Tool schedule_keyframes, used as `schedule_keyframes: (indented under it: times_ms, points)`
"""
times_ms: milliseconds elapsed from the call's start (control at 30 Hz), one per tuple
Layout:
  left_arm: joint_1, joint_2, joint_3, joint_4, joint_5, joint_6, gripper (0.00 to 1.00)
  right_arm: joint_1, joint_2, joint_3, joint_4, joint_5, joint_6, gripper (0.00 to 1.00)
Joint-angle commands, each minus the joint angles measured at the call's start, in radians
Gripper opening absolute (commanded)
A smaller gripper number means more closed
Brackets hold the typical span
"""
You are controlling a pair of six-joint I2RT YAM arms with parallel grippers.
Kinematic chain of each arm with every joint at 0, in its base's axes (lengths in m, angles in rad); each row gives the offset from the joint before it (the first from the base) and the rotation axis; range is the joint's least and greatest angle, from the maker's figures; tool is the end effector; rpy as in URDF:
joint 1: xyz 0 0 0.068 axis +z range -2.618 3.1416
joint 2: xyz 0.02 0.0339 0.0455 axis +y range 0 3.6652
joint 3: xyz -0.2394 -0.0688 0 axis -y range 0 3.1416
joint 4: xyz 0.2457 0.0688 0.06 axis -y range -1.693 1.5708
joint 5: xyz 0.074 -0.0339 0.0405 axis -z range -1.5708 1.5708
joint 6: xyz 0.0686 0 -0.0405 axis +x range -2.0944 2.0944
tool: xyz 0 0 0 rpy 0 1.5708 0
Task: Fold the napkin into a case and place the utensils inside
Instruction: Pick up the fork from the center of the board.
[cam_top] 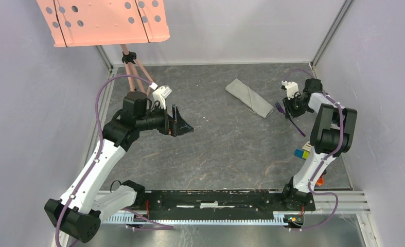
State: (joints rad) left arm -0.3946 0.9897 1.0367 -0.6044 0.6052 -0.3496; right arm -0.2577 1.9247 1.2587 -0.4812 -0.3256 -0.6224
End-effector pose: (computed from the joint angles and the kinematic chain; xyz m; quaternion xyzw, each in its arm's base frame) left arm 0.2083 -0.1290 0.3161 0.1634 0.8312 -0.4112 0.3368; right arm 0.3831 -0.0783 0.1067 -0.2085 0.9426 0.0550 0.2552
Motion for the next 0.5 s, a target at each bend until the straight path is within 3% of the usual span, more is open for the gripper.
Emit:
schedule_keyframes:
  times_ms: [0,100,200,467]
  points:
    - [-0.002,-0.001,0.02,0.001,0.013,0.054,0.9,0.011,0.042,0.037,0.006,-0.001,0.007,0.29]
    - [-0.002,0.004,0.014,0.005,0.009,0.052,0.9,0.011,0.03,0.053,0.004,-0.011,0.007,0.12]
    - [-0.002,0.014,-0.001,0.023,0.015,0.04,0.91,0.012,0.001,0.078,0.029,-0.045,0.018,0.01]
    - [-0.003,0.088,-0.059,0.108,0.063,-0.045,0.91,0.056,-0.107,0.181,0.2,0.07,0.212,0.0]
